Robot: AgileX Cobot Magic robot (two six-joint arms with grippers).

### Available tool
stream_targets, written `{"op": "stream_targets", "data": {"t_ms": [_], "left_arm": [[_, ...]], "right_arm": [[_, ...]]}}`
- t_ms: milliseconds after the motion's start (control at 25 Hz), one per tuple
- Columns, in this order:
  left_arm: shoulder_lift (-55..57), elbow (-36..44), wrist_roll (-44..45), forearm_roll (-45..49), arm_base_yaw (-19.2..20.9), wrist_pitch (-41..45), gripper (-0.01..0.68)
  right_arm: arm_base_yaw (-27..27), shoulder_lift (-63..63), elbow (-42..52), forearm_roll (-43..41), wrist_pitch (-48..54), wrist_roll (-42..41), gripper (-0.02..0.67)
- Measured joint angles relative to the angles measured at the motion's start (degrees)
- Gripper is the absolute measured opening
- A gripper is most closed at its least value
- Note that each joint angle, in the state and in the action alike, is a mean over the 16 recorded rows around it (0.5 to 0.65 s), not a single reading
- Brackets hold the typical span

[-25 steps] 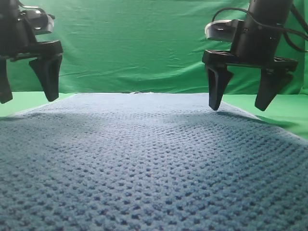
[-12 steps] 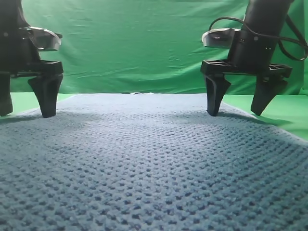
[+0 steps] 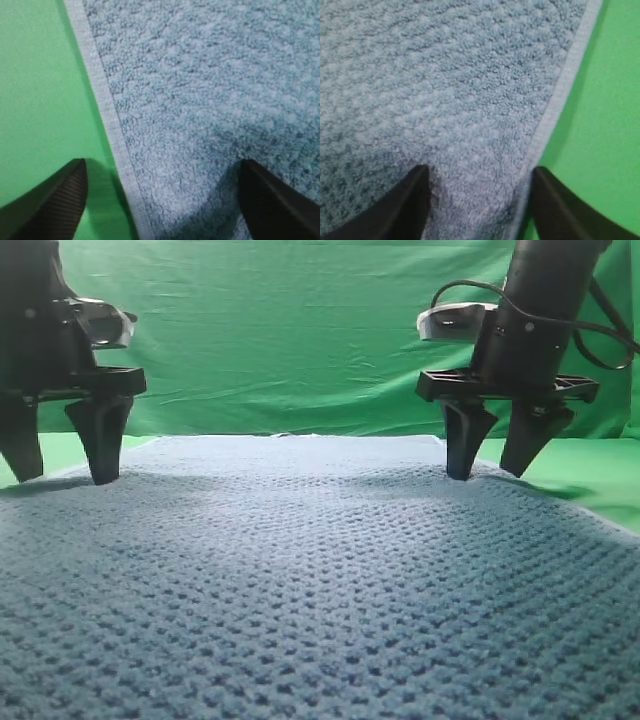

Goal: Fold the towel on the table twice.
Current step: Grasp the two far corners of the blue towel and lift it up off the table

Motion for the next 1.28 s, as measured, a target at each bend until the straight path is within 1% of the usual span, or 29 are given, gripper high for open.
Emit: {"op": "stream_targets", "data": {"t_ms": [200, 320, 440, 520, 720, 880, 1080, 1280], "left_arm": [[1.3, -1.2, -0.2, -1.7, 0.0, 1.3, 0.276], [2.1, -2.2, -0.2, -2.7, 0.1, 2.3, 0.16], [2.7, -3.4, -0.2, -3.5, 0.2, 3.7, 0.07], [2.9, -4.2, -0.2, -4.0, 0.2, 4.8, 0.031], [2.3, -6.2, -0.2, -5.0, 0.2, 8.2, 0.0], [0.2, -9.0, -0.2, -5.4, -0.1, 11.5, 0.0], [-3.5, -15.1, -0.4, -4.8, -0.4, 14.7, 0.0], [-6.7, -24.8, -1.0, -2.0, -0.7, 15.5, 0.0]], "right_arm": [[0.0, 0.5, -0.2, 0.9, -0.4, -0.2, 0.236], [0.0, 0.7, -0.3, 1.5, -0.5, -0.3, 0.145], [0.0, 0.8, -0.7, 2.0, -0.2, -0.3, 0.077], [0.0, 0.8, -1.1, 2.3, 0.4, -0.2, 0.046], [0.0, 0.9, -3.3, 2.4, 3.7, -0.2, 0.009], [0.0, 0.5, -7.2, 2.2, 8.2, -0.1, 0.0], [0.0, -0.3, -16.0, 1.7, 14.0, 0.0, 0.0], [0.0, -1.2, -27.9, 1.0, 16.5, 0.1, 0.0]]}}
